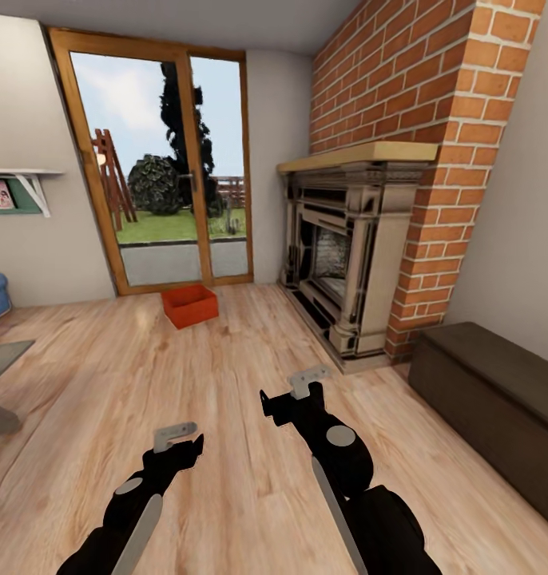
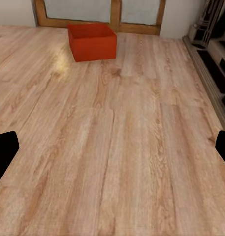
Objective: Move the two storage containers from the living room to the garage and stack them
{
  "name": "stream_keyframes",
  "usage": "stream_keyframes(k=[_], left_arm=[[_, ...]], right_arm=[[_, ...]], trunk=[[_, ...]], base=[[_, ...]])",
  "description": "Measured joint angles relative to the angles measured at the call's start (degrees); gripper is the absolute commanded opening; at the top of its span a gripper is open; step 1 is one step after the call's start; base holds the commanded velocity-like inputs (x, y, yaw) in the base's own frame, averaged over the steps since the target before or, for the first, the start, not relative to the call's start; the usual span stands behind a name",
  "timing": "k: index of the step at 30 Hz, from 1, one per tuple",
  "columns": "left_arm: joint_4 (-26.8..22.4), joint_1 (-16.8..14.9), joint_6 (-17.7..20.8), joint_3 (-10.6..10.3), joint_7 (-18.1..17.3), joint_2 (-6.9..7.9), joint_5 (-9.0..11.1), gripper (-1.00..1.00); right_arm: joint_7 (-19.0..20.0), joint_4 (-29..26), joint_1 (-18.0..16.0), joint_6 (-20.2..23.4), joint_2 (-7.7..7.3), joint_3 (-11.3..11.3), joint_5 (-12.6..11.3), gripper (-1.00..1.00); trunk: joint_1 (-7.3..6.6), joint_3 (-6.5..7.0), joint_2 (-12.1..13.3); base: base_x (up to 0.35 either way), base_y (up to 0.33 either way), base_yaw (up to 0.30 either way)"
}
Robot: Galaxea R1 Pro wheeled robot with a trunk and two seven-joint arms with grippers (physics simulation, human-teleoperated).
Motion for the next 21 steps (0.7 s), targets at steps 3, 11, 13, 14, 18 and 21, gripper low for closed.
stream_keyframes(k=[3,11,13,14,18,21], left_arm=[[0.0,0.0,0.0,0.0,0.0,0.0,0.0,1.0],[0.0,0.0,0.0,0.0,0.0,0.0,0.0,1.0],[0.0,0.0,0.0,0.0,0.0,0.0,0.0,1.0],[0.0,0.0,0.0,0.0,0.0,0.0,0.0,1.0],[0.0,0.0,0.0,0.0,0.0,0.0,0.0,1.0],[0.0,0.0,0.0,0.0,0.0,0.0,0.0,1.0]], right_arm=[[0.0,0.0,0.0,0.0,0.0,0.0,0.0,1.0],[0.0,0.0,0.0,0.0,0.0,0.0,0.0,1.0],[0.0,0.0,0.0,0.0,0.0,0.0,0.0,1.0],[0.0,0.0,0.0,0.0,0.0,0.0,0.0,1.0],[0.0,0.0,0.0,0.0,0.0,0.0,0.0,1.0],[0.0,0.0,0.0,0.0,0.0,0.0,0.0,1.0]], trunk=[[0.0,0.01,0.0],[0.0,0.01,0.0],[0.0,0.01,0.0],[0.0,0.01,0.0],[0.0,0.01,0.0],[0.0,0.01,0.0]], base=[[0.336,0.0,0.095],[0.336,0.0,0.012],[0.336,0.0,0.001],[0.336,0.0,0.0],[0.336,0.0,0.0],[0.336,0.0,0.0]])
